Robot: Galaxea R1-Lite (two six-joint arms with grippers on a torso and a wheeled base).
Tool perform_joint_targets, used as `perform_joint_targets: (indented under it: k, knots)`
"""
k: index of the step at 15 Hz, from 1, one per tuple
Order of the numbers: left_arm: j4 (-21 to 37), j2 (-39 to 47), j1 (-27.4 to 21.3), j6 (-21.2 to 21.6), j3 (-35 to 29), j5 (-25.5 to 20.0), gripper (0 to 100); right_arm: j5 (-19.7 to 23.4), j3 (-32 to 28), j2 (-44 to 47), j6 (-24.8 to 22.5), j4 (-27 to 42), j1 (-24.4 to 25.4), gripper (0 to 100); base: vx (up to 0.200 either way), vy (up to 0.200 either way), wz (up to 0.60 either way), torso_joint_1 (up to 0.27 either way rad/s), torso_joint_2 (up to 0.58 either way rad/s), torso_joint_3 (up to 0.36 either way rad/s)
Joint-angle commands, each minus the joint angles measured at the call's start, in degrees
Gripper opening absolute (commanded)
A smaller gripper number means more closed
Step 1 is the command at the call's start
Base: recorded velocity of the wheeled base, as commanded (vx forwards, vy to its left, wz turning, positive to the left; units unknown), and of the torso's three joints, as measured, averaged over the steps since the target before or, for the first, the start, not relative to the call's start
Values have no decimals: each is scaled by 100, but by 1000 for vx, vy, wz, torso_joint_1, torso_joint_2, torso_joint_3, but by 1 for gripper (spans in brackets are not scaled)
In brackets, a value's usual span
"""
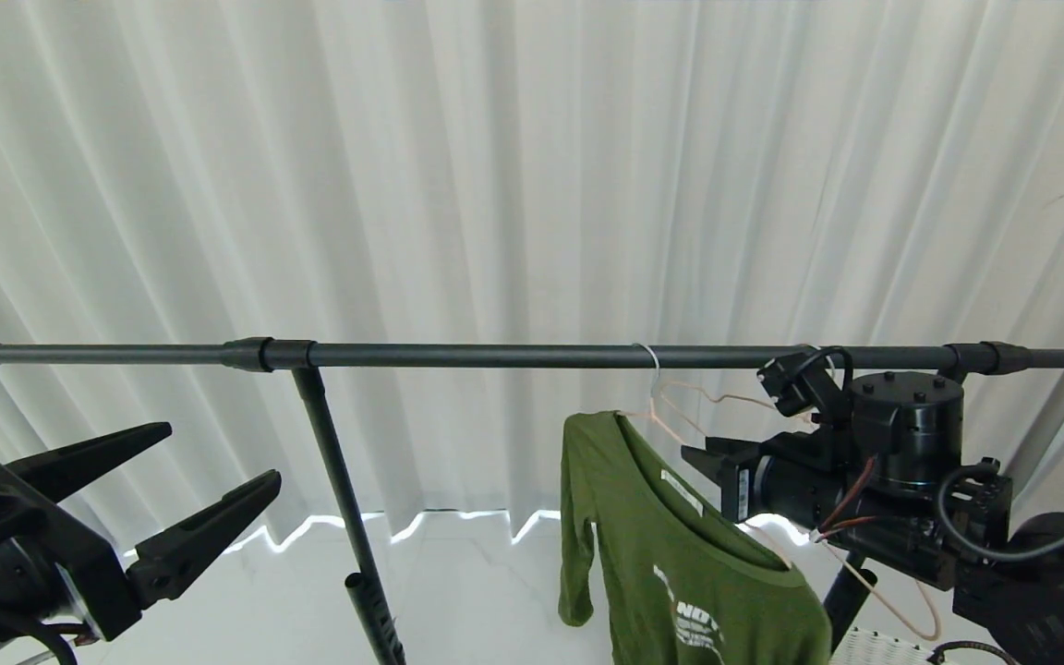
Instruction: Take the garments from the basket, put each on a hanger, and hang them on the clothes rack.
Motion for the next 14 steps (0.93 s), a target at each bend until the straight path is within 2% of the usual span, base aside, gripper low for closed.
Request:
perform_joint_targets:
  k: [1, 5, 8, 11, 13, 14]
  knots:
    - [-3, 0, 3, -1, 1, -1, 100, -1, 54, -146, 43, -115, 11, 100, 0, 0, 0, 0, 0, 0]
    - [6, 9, 12, -1, 10, 7, 100, 8, 406, -401, 104, -686, 64, 100, 0, 0, 0, 0, 0, 0]
    - [6, 26, 100, -1, 18, 25, 100, -10, 1390, -1183, -168, -677, 204, 100, 0, 0, 0, 0, 0, 0]
    - [6, 26, 170, -1, 36, 25, 100, -63, 2006, -1789, -370, -677, 204, 100, 0, 0, 0, 0, 0, 0]
    - [6, -26, 179, -10, 89, 148, 100, -572, 2445, -2317, -511, -668, 2, 100, 0, 0, 0, 0, 0, 0]
    - [6, -70, 231, -36, 124, 280, 100, -897, 2718, -2510, -810, -633, -244, 100, 0, 0, 0, 0, 0, 0]
